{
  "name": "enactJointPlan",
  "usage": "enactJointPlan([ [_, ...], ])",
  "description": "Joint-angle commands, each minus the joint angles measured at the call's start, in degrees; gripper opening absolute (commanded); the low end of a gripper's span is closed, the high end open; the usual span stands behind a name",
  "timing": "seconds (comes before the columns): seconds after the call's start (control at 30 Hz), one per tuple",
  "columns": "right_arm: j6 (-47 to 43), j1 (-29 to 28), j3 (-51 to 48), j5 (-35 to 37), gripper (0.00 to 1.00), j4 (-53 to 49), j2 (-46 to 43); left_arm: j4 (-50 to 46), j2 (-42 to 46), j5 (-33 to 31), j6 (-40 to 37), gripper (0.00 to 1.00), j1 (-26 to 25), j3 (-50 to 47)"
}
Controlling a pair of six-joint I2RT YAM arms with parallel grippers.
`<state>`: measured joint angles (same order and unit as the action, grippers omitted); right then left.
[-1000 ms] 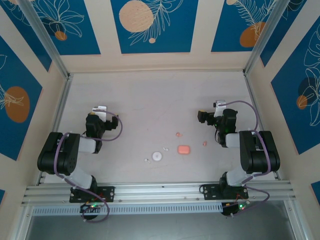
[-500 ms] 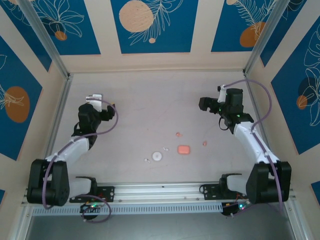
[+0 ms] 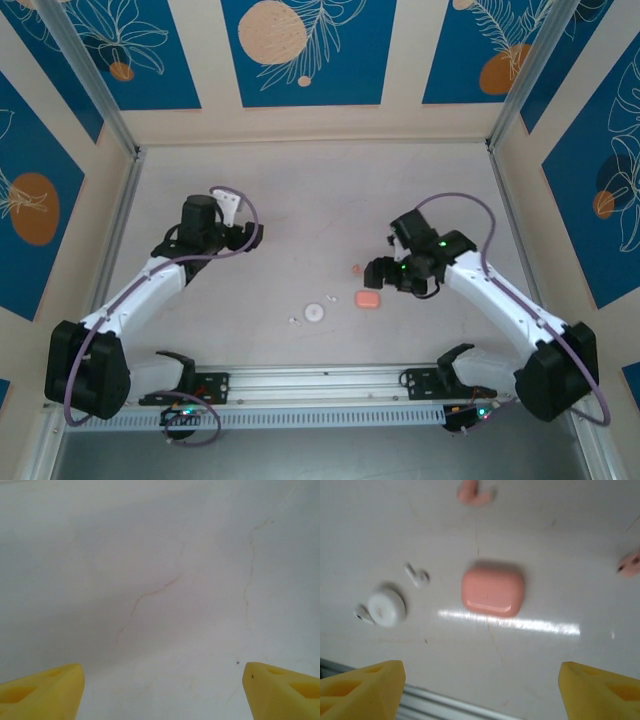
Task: Insert wireless bluetooth earbuds into charging case
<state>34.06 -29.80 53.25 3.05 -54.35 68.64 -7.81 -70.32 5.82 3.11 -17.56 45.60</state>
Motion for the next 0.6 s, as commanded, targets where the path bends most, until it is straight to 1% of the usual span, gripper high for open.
enactJointPlan([
  [0.0,4.41,-2.6,0.52,1.86,0.8,-3.76,3.63,-2.86,-1.03,1.18,1.13,0.82,-0.55,0.55],
  [0.2,4.76,-5.3,-0.02,0.91,0.79,0.64,10.64,-0.49,-2.86,2.84,2.7,0.82,-1.1,-0.55],
  [0.33,3.8,-5.62,1.91,0.85,0.82,1.31,15.84,-0.18,-3.21,3.57,3.74,0.82,-1.24,-1.2],
  [0.57,1.69,-5.44,4.62,3.81,0.84,1.04,24.49,0.96,-1.18,0.72,3.13,0.83,-1.18,-2.41],
])
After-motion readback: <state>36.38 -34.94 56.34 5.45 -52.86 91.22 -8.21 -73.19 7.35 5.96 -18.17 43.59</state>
